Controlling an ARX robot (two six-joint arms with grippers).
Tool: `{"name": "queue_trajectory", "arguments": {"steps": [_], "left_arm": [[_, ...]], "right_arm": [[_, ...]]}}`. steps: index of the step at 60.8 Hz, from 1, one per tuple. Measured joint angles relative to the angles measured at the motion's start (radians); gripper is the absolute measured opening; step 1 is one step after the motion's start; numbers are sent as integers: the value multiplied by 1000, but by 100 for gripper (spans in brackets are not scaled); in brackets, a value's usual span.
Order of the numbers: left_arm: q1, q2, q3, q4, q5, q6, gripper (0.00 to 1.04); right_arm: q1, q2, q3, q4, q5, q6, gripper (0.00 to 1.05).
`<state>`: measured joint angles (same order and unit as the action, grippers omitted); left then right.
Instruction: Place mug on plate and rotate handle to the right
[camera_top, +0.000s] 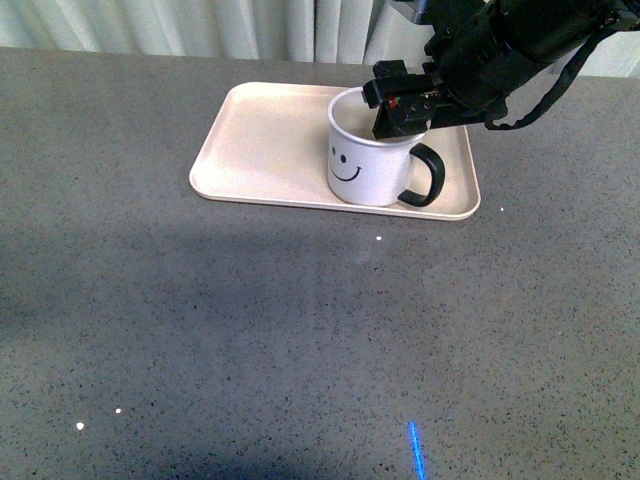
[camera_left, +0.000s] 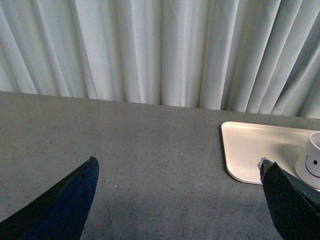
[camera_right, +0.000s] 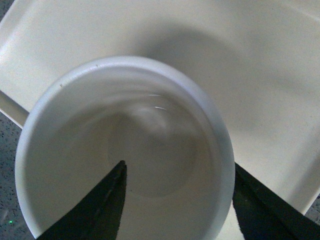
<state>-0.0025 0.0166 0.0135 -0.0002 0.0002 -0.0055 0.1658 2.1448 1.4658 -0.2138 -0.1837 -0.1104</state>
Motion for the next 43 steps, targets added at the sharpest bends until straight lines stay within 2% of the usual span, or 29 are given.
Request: {"name": "queue_trajectory", "arguments": {"steps": [16, 20, 26, 31, 33, 43], "left_arm": [[0, 0, 0, 0, 0, 0, 95], [0, 0, 0, 0, 0, 0, 95], [0, 0, 0, 0, 0, 0, 95], [0, 0, 0, 0, 0, 0, 95], [0, 0, 0, 0, 0, 0, 95], [0, 0, 0, 0, 0, 0, 95]], "right_arm": [[0, 26, 73, -61, -4, 12, 16], [-5, 31, 111, -94, 3, -15, 1], [-10, 32, 143, -100, 23, -77, 2], [-11, 32, 156, -68, 50, -190, 2], [-17, 33, 177, -92, 32, -283, 2], [-29, 63, 267, -203, -14, -459, 2]]}}
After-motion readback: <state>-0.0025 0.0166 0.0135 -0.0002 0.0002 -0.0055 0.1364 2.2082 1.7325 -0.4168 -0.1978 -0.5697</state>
